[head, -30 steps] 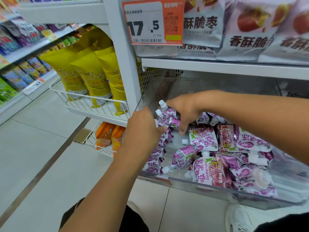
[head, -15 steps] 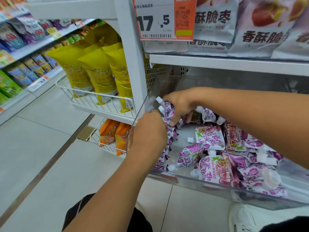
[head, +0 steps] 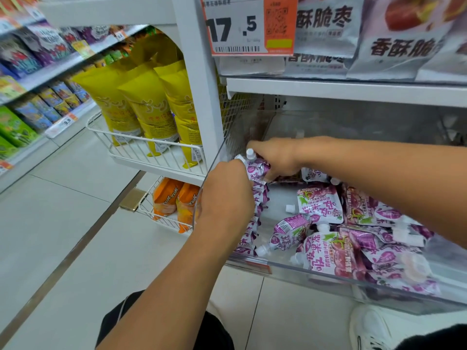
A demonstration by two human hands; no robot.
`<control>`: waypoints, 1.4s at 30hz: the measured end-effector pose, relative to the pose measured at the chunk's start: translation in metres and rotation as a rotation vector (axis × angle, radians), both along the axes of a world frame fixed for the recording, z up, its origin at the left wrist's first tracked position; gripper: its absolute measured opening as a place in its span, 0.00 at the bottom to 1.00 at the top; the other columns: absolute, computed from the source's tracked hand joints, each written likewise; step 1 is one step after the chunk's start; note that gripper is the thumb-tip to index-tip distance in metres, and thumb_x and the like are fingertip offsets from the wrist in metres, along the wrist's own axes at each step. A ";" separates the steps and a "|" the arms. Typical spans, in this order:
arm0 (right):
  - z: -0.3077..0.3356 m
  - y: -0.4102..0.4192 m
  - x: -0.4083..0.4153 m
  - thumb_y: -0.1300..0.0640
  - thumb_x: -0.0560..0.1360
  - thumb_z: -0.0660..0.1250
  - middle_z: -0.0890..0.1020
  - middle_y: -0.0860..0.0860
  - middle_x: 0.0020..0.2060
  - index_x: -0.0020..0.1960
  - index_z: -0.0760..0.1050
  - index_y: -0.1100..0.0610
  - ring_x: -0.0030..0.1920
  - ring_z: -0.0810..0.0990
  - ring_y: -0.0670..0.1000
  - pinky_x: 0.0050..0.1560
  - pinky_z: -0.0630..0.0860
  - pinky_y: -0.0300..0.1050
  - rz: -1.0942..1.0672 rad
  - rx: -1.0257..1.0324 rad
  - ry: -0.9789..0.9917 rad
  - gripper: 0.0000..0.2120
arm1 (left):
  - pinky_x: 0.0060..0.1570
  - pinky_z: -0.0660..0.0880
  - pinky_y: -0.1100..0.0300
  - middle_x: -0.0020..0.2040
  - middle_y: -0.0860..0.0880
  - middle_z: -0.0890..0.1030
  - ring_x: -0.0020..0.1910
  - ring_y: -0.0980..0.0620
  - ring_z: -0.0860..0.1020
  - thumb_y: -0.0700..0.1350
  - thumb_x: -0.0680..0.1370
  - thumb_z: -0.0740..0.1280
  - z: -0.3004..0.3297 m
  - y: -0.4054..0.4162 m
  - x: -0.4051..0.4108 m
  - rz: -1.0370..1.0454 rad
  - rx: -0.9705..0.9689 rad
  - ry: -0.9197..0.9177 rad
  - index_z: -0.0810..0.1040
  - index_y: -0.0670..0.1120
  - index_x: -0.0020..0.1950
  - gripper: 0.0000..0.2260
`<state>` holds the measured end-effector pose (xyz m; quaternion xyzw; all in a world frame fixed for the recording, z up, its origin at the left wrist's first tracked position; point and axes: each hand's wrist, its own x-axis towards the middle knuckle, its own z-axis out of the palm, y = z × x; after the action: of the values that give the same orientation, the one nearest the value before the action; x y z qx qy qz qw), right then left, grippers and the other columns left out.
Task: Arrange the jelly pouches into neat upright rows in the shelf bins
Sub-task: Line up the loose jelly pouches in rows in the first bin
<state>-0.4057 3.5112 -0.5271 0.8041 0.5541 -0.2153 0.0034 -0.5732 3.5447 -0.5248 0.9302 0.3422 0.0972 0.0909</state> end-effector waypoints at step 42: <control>0.026 -0.014 0.010 0.67 0.74 0.69 0.77 0.53 0.39 0.50 0.75 0.62 0.36 0.76 0.52 0.33 0.73 0.44 -0.024 -0.131 -0.413 0.07 | 0.42 0.70 0.55 0.57 0.42 0.78 0.55 0.43 0.78 0.40 0.78 0.66 -0.014 0.009 0.051 0.032 0.047 0.032 0.76 0.43 0.60 0.11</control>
<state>-0.3958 3.4972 -0.5007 0.8358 0.5168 -0.0817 0.1664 -0.5226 3.5537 -0.5386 0.9280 0.3559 0.0917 0.0617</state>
